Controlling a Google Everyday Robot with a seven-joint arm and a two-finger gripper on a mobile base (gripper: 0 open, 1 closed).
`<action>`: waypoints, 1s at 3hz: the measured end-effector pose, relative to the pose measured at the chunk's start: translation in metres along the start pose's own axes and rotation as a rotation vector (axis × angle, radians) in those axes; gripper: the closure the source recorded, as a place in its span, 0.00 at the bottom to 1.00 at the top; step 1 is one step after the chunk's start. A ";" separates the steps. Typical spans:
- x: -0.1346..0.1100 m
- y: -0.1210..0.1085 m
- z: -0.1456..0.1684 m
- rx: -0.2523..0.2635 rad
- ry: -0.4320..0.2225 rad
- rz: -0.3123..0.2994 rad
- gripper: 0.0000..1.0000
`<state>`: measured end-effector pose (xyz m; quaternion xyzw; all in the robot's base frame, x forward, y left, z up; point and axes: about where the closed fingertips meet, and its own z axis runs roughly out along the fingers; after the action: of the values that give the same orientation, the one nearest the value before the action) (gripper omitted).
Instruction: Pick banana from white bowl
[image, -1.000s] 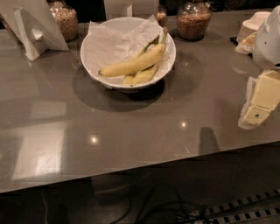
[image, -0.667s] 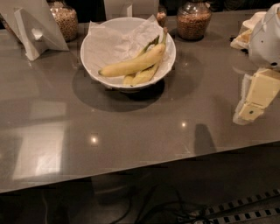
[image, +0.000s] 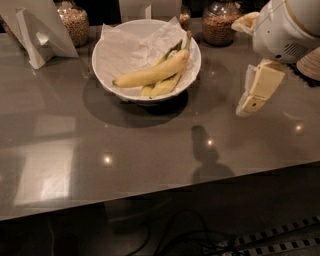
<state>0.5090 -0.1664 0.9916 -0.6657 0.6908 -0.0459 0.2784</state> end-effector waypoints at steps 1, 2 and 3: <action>-0.028 -0.032 0.013 0.015 -0.058 -0.077 0.00; -0.059 -0.059 0.030 -0.002 -0.098 -0.145 0.00; -0.086 -0.076 0.047 -0.029 -0.130 -0.194 0.00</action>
Offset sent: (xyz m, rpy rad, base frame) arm 0.1019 0.0960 0.0300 0.0315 -0.0639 0.2650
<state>0.5938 -0.0795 1.0130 -0.7350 0.6043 -0.0193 0.3070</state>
